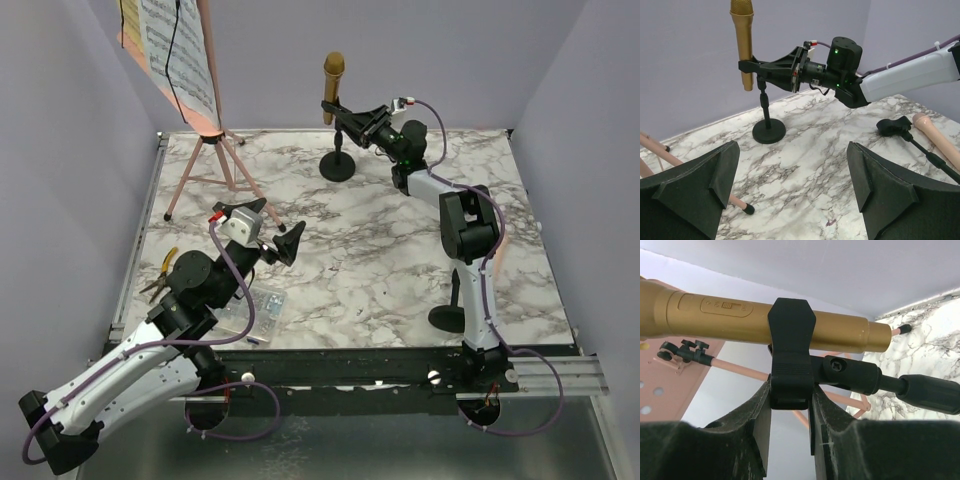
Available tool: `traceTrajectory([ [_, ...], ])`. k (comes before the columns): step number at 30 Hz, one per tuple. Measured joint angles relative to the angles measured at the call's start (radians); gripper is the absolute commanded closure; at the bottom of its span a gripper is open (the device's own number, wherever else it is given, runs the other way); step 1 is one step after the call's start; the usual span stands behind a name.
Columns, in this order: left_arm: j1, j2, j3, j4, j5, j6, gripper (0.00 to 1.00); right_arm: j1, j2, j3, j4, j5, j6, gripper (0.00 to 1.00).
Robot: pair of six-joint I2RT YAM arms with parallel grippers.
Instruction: Set up the instrument practice props
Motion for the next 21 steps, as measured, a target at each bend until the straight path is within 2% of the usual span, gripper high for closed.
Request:
traceTrajectory([
  [3, 0.000, -0.004, 0.000, -0.001, 0.000, 0.000, 0.05, 0.000, 0.001, 0.000, 0.009, 0.020, 0.000, 0.99],
  [4, 0.000, -0.006, 0.000, 0.000, 0.000, 0.000, 0.05, 0.000, 0.001, 0.000, 0.011, 0.027, 0.000, 0.93],
  [10, 0.000, -0.013, 0.000, -0.001, 0.000, 0.000, 0.05, 0.000, 0.001, -0.004, 0.012, 0.050, -0.010, 0.35],
  [13, 0.000, -0.013, 0.000, -0.001, 0.000, 0.000, 0.05, -0.002, -0.017, -0.031, 0.008, 0.051, -0.023, 0.18],
  [15, 0.000, -0.014, 0.000, -0.001, 0.000, 0.000, 0.05, -0.007, -0.054, -0.086, -0.015, 0.049, -0.036, 0.12],
  [21, -0.001, -0.019, 0.000, -0.002, 0.000, -0.002, 0.05, -0.044, -0.320, -0.426, -0.162, -0.014, -0.151, 0.11],
])
